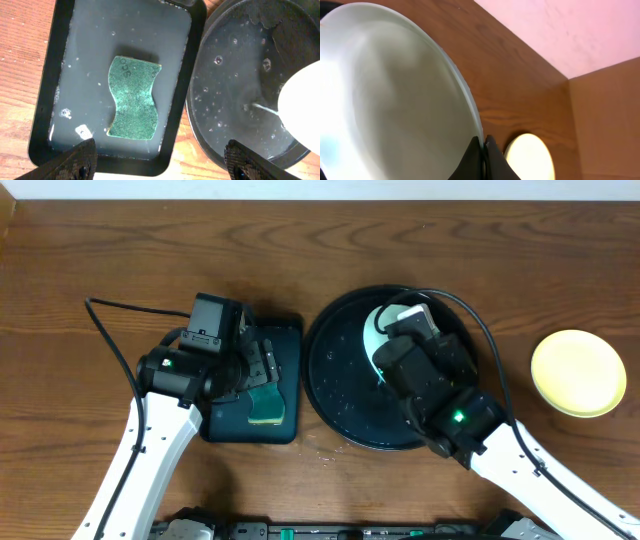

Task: Clean dirty plates on tray and stack at the side
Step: 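Lift the mint plate with the right gripper and carry it right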

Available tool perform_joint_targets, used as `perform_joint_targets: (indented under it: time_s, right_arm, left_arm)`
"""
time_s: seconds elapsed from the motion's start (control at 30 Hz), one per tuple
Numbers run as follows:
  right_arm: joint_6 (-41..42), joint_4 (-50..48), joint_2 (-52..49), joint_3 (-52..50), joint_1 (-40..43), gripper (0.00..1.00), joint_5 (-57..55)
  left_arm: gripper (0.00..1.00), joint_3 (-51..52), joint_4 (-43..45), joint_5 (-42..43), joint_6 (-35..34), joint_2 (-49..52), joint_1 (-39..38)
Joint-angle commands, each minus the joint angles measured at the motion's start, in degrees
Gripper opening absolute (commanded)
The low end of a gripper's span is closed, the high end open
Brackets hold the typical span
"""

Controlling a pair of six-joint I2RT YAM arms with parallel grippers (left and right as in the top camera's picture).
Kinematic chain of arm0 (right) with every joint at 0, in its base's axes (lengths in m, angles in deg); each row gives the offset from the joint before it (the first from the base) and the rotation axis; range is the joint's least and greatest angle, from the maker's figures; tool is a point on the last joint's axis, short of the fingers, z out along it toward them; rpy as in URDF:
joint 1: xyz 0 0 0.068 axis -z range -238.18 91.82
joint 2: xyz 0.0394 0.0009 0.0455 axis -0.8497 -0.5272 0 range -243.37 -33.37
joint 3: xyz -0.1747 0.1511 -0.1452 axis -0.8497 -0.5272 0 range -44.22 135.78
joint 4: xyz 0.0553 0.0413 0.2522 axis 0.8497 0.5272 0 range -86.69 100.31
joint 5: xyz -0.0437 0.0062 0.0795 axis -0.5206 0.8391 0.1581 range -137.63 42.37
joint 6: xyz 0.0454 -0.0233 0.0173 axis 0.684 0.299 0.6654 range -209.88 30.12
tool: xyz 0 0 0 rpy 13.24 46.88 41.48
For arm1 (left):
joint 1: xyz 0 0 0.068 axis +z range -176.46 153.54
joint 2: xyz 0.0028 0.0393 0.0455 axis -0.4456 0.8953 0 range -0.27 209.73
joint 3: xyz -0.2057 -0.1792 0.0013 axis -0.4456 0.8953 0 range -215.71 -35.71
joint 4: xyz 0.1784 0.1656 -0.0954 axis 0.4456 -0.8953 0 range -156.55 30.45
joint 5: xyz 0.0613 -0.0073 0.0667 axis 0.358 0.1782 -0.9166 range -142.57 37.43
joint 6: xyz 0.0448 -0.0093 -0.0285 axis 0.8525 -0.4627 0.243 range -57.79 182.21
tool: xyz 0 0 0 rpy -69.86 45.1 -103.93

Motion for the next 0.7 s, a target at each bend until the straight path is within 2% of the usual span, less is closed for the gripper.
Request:
perform_joint_targets:
  time_s: [0.0,0.53,0.67]
  right_arm:
    - [-4.35,-0.44,0.33,0.39,-1.16,0.01,-3.58]
    - [-14.95,-3.43,0.35,0.39,-8.59,0.01,-12.50]
    - [-15.34,-3.52,0.35,0.39,-9.35,0.01,-13.88]
  left_arm:
    - [0.82,-1.27,-0.09,-0.11,-0.24,0.00,0.24]
    - [0.82,-1.27,-0.09,-0.11,-0.24,0.00,0.24]
    - [0.82,-1.27,-0.09,-0.11,-0.24,0.00,0.24]
